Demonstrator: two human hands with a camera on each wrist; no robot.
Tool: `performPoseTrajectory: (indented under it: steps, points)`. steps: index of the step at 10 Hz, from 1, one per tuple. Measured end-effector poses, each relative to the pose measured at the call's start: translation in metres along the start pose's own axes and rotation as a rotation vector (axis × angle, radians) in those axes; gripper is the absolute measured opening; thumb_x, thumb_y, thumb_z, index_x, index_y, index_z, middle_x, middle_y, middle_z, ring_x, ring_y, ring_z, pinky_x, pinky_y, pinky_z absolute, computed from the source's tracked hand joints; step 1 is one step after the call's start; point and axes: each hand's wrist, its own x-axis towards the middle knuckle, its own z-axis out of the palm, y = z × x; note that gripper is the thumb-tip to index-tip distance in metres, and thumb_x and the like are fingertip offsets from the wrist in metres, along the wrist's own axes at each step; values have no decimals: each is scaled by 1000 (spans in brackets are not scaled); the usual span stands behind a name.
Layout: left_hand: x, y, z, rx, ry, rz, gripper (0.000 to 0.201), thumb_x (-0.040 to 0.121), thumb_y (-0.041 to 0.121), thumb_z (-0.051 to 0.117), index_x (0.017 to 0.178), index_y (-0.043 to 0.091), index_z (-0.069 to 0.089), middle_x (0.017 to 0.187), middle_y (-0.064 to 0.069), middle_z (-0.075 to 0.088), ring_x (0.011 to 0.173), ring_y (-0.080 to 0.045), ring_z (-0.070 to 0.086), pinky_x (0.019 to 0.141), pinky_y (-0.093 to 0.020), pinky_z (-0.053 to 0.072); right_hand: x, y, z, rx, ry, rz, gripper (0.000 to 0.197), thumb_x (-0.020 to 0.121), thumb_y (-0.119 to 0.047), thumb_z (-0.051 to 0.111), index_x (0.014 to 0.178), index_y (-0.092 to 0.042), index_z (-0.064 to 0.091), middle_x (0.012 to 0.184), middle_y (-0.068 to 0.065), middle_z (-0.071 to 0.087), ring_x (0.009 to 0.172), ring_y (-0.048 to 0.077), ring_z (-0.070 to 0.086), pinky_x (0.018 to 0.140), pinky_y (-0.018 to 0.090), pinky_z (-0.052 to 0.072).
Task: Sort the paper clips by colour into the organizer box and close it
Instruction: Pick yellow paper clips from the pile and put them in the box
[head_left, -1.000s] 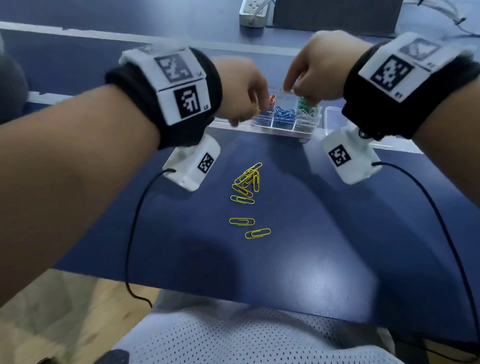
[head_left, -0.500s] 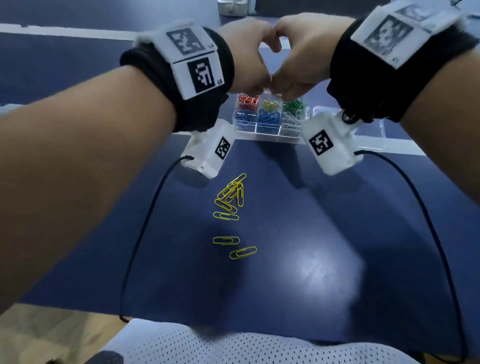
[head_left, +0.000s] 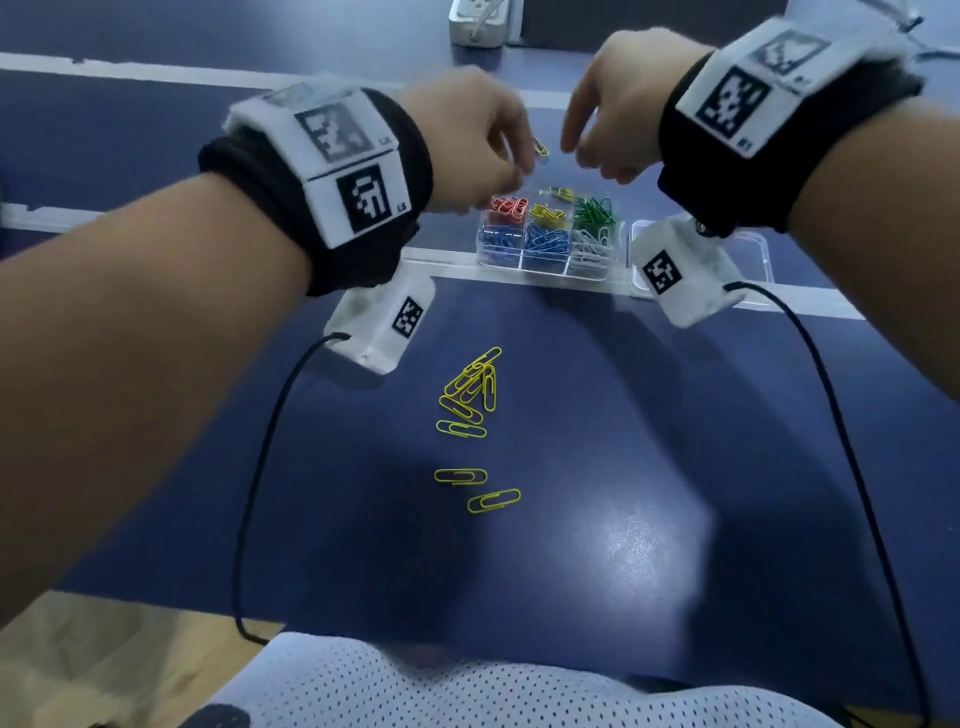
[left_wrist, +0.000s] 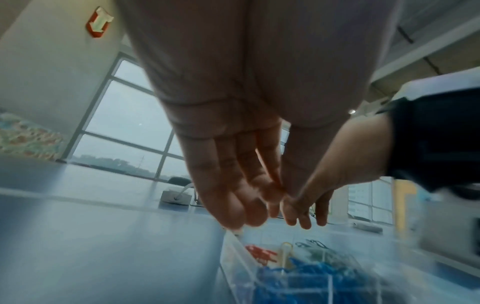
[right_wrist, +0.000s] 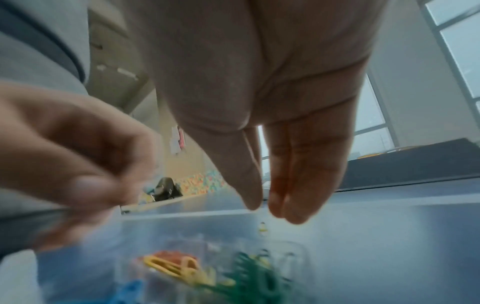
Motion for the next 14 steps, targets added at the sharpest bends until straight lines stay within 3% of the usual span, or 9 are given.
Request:
performPoseTrajectory:
  steps: [2,3,4,7,8,10,12,13,14]
  points:
    - [-41,-16,11,379,-278,-28,27,75,46,67,87,22,68,80,4,70,77,-16,63,82,-28,51,24,3,7,-185,-141,1,30,70,-34,78,86,-8,75,79,12,75,69,25,70,84,45,57]
    - [-53,-12,17,442,-293,-14,46,66,63,67,92,24,65,90,7,70,87,-17,63,85,-30,50,37,3,13,-192,-155,1,36,64,-27,78,89,-2,72,71,16,71,56,18,56,83,49,56]
    - [-59,-4,21,546,-304,34,57,60,68,68,96,25,64,100,3,67,92,-21,59,82,-28,47,41,1,11,-248,-201,9,39,61,-22,74,92,1,69,65,19,60,59,17,51,73,37,53]
    - [-62,2,32,699,-285,140,16,80,30,62,88,19,69,92,-1,67,76,-23,50,49,-23,27,43,-15,13,-277,-116,-68,28,83,-11,64,111,-8,68,87,8,69,71,24,66,73,35,58]
    - [-61,1,29,681,-263,154,13,82,24,53,79,21,65,80,0,60,75,-26,51,62,-25,33,45,-25,12,-343,-48,-106,28,82,-14,64,109,-4,68,105,14,71,95,33,69,87,45,55]
    - [-60,-4,23,556,-252,117,4,74,26,59,73,22,60,69,6,55,73,-22,53,66,-24,38,66,-29,19,-466,-34,-177,28,82,-16,67,105,-1,69,102,18,71,97,34,68,88,43,54]
    - [-61,-13,21,490,-241,62,17,72,28,65,63,23,50,62,9,51,62,-13,47,57,-23,37,68,-27,13,-456,-194,-210,24,77,-12,72,94,5,72,92,25,72,60,23,64,76,40,59]
    - [-63,-18,18,466,-243,16,18,72,29,65,63,23,51,63,9,53,64,-14,49,65,-24,40,67,-28,13,-488,-257,-222,28,79,0,66,101,17,64,61,23,61,31,7,44,48,12,49]
    - [-66,-22,15,415,-238,-15,17,71,28,66,63,23,52,63,8,54,58,-8,47,59,-23,39,59,-27,15,-513,-165,-187,28,75,-5,66,100,6,69,51,5,51,40,13,47,46,16,39]
